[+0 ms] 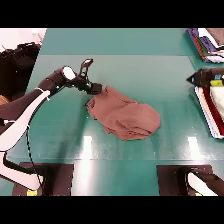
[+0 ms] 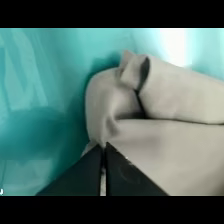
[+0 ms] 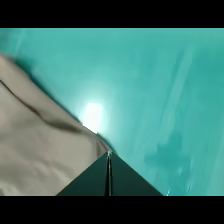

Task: Fold the shirts.

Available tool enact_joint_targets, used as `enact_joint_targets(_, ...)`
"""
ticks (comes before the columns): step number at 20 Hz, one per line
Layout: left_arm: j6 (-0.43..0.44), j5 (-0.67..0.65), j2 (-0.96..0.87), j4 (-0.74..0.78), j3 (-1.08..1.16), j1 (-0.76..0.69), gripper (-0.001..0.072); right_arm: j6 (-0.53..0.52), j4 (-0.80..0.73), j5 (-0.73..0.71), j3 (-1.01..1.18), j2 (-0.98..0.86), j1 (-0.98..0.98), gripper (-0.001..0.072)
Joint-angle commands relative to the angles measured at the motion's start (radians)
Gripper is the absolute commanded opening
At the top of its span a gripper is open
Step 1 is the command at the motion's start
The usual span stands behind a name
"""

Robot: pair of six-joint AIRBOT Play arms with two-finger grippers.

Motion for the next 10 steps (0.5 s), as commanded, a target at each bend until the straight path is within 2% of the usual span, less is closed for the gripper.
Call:
enact_joint_targets(1,0.006,-0.115,-0.002,-0.001,0.101,0.036,0.0023,0.000,0.019,0.069,-0.158,0.000,-0.087,0.0176)
enact_joint_targets(2,0.006,-0.141,-0.002,-0.001,0.140,0.042,0.0023,0.000,0.051,0.075,-0.227,-0.001,-0.107,0.0404)
enact_joint_targets(3,0.007,-0.152,-0.002,0.004,0.169,0.042,0.0023,-0.002,0.092,0.073,-0.291,-0.007,-0.115,0.0462)
enact_joint_targets(7,0.006,-0.148,-0.002,-0.006,0.205,0.033,0.0023,-0.099,0.322,0.034,-0.454,-0.127,-0.032,0.0462)
enact_joint_targets(10,0.006,-0.173,-0.002,-0.006,0.204,0.033,0.0023,-0.119,0.369,-0.060,-0.441,-0.249,0.078,0.0448)
